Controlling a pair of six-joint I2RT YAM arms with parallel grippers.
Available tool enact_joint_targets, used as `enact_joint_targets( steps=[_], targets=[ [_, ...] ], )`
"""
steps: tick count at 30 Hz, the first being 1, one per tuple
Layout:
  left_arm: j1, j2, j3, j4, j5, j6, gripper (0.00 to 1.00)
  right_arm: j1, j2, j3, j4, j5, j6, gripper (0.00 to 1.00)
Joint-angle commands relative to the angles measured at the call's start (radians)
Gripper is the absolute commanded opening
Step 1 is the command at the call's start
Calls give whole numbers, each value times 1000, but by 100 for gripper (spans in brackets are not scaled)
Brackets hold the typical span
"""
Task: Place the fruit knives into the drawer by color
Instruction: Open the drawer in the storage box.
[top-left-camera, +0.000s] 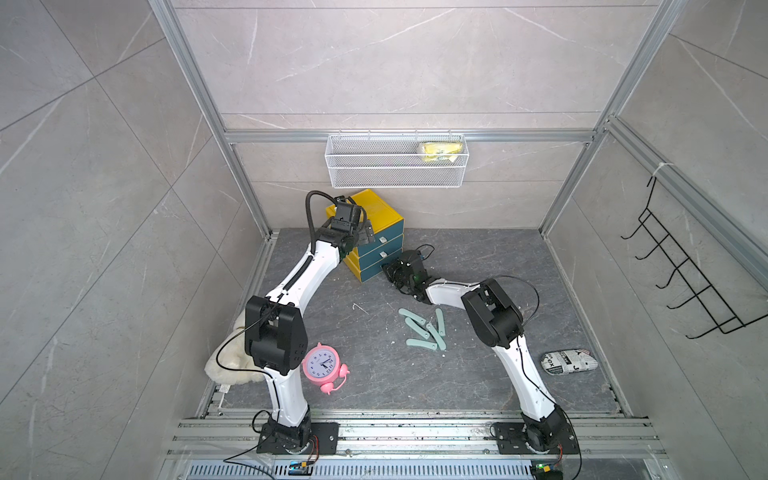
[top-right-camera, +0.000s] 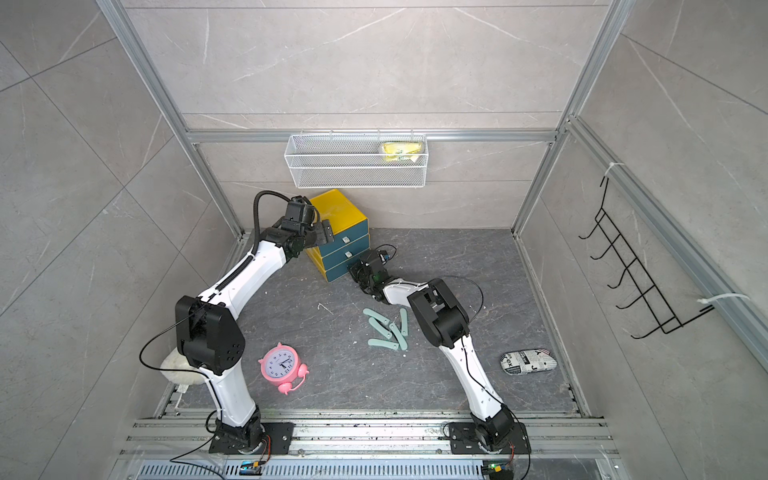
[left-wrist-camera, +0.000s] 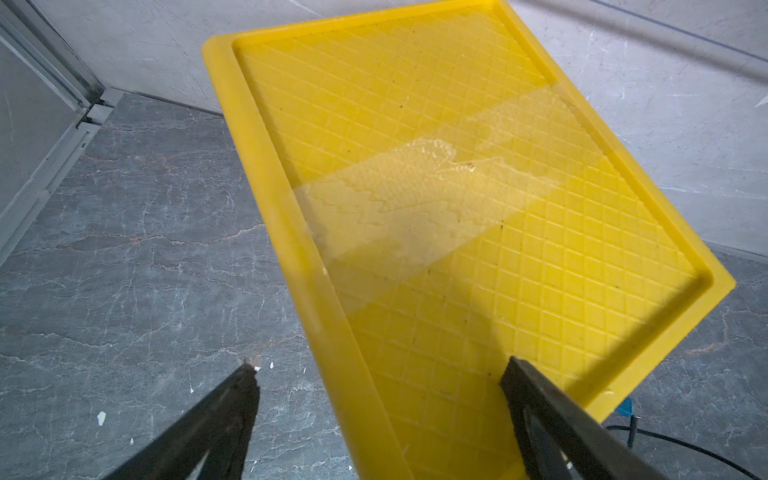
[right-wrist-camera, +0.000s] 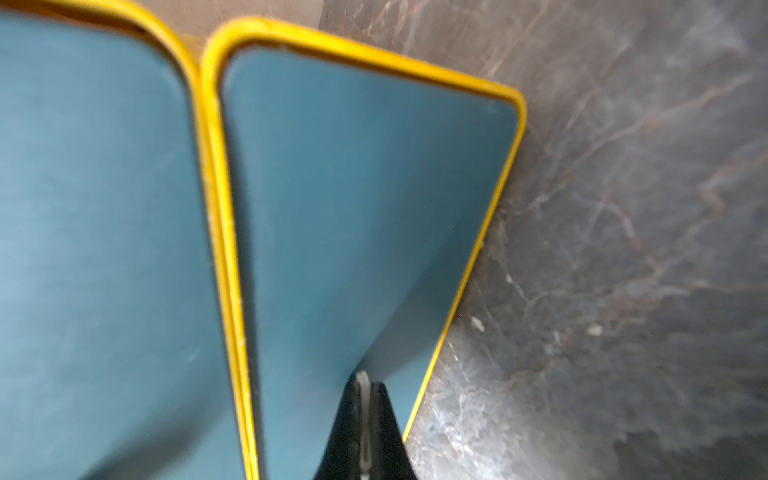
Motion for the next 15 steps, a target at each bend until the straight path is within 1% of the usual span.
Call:
enact_joint_targets(
  steps=[1, 6, 15],
  targets=[
    [-7, 60, -4, -115, 42, 50, 95, -1, -33, -65, 22, 17, -18, 0],
    [-7, 72, 8, -120, 41, 49, 95, 5, -123, -238, 115, 13, 1, 0],
    [-6, 89, 17, -118, 39, 48, 95, 28, -283, -514, 221, 10, 12, 0]
  ],
)
